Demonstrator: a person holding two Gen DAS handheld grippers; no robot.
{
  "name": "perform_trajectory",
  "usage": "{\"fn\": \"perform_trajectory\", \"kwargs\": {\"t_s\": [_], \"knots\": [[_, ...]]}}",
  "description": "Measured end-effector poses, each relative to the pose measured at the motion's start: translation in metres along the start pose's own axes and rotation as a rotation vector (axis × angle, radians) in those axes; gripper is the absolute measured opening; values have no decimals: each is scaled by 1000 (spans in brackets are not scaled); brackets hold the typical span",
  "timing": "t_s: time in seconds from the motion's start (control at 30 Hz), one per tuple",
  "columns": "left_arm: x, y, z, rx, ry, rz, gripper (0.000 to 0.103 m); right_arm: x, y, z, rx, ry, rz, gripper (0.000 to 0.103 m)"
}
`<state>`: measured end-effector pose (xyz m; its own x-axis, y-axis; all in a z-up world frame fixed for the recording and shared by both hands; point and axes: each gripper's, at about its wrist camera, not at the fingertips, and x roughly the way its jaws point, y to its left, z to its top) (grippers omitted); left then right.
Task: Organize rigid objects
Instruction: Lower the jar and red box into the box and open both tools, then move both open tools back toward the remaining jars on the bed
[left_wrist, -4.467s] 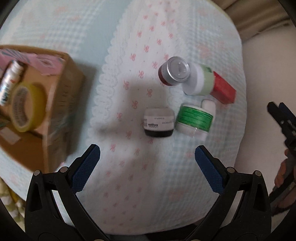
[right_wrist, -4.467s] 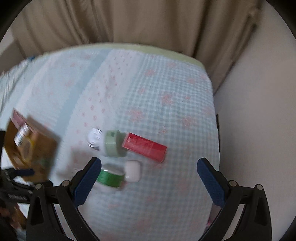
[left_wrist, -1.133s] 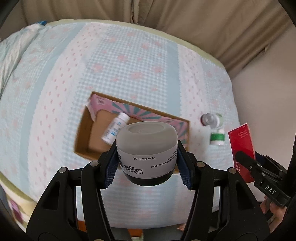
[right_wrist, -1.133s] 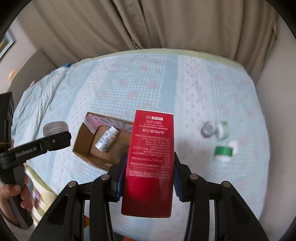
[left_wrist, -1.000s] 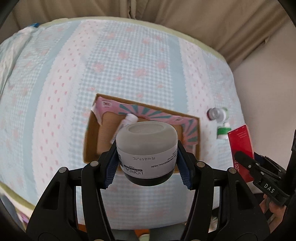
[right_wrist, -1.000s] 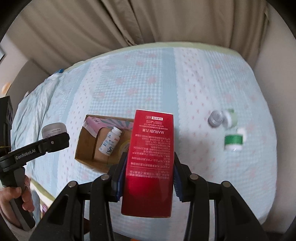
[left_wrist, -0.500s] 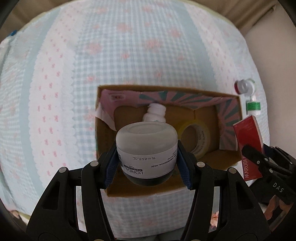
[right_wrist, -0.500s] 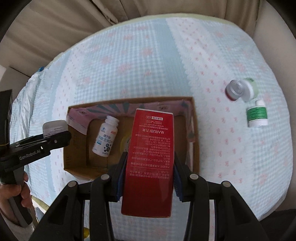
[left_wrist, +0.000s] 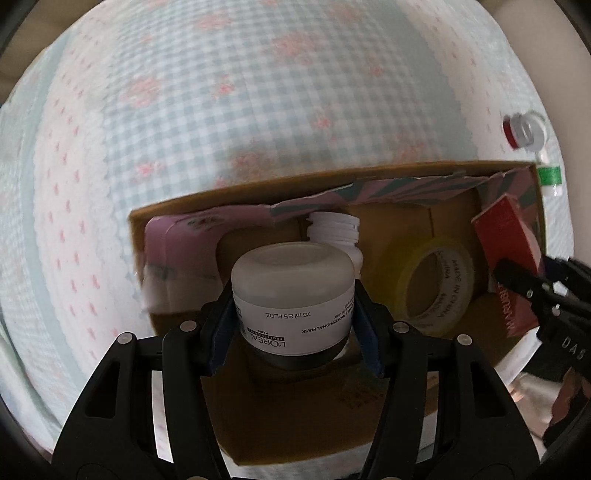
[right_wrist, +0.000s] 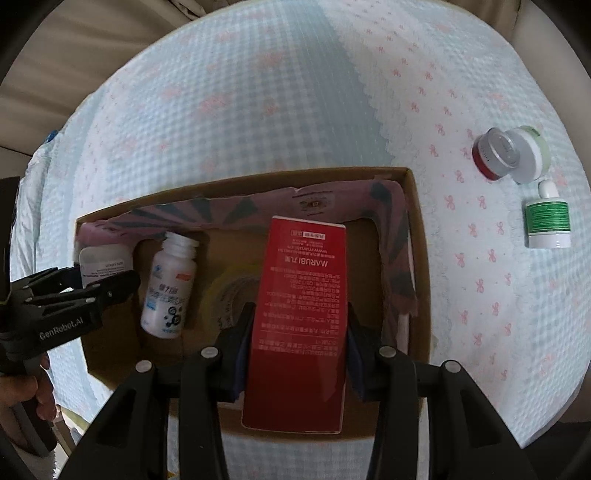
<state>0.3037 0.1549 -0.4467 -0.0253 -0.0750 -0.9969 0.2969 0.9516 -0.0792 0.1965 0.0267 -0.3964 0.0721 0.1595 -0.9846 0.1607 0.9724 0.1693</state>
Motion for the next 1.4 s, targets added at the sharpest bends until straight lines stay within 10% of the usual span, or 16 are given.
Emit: {"fn": "perform_trajectory", "kwargs": {"t_s": [0.1,0.2,0.27,0.3,0.87,1.4], "knots": [[-1,-5,2,31,-9,-18,58,6,-2,5,16,12,2,40],[-12,-8,0,40,-62,-18,103,7,-2,9,28,7,27,50],[-14,-9,-2,47,-80,-29,103,4,-2,11,32,4,3,98],[-14,-9,-3,51,-81,-22,103,1,-2,11,24,-11,6,103],[-52,7,-31,-12,-142,7,103,-37,16,-8,-52,-86,20,103],[-159,0,-126,-81,-305,6,103,-124,34,-49,-139,-194,12,103]]}}
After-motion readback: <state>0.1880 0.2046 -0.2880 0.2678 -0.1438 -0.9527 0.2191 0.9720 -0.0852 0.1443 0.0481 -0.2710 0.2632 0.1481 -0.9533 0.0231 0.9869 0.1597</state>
